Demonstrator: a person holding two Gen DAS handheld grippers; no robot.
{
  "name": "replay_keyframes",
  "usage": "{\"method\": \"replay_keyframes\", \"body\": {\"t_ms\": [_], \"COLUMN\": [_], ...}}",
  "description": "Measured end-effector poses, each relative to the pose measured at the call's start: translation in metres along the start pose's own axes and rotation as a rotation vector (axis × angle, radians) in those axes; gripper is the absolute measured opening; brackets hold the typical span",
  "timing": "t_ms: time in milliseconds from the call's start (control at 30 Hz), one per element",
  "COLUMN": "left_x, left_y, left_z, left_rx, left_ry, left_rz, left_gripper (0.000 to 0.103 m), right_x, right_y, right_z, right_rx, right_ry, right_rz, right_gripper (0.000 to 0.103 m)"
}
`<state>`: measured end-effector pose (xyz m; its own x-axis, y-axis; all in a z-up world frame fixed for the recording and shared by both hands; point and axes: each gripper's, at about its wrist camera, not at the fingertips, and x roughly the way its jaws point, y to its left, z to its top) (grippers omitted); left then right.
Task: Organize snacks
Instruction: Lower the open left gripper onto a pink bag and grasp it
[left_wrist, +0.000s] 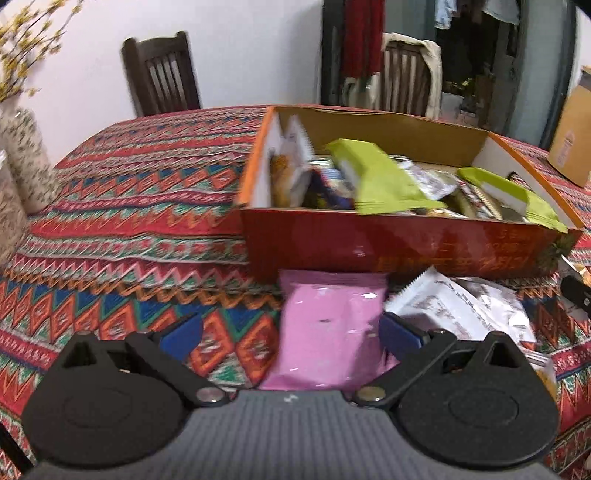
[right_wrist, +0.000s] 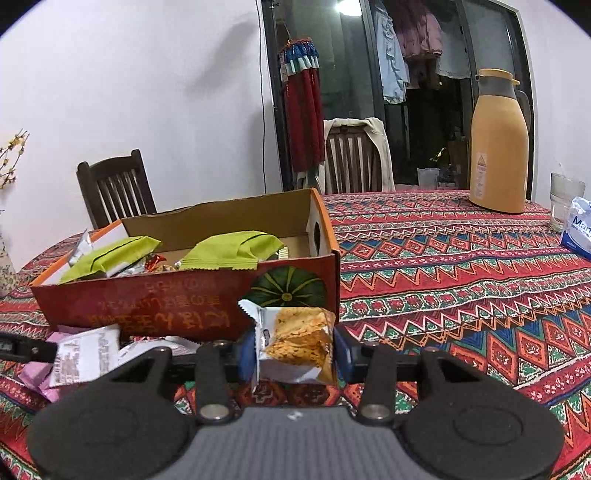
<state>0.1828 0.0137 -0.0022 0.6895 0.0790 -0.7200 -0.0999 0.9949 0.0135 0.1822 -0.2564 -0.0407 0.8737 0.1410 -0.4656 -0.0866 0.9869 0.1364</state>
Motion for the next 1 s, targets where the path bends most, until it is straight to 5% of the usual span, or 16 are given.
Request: {"method": "replay_keyframes", "body": {"t_ms": [567,1000], "left_x": [0.019,0.015], "left_y": [0.004,0.003], "left_z": [-0.007,-0.008], "left_rx": [-0.065,-0.061], "left_ry": [0.018,0.005], "left_rz": [-0.061,-0.067], "left_gripper": [0.103,0.094], "right_x": [-0.002,-0.004], "right_y": [0.002,0.003], "right_z": [-0.002,-0.002], "right_rx": [-0.007,-0.012], "right_ry": [-0.007,-0.013], "right_rz": [0.03,0.035], "right_gripper": [0.043,0.043]}}
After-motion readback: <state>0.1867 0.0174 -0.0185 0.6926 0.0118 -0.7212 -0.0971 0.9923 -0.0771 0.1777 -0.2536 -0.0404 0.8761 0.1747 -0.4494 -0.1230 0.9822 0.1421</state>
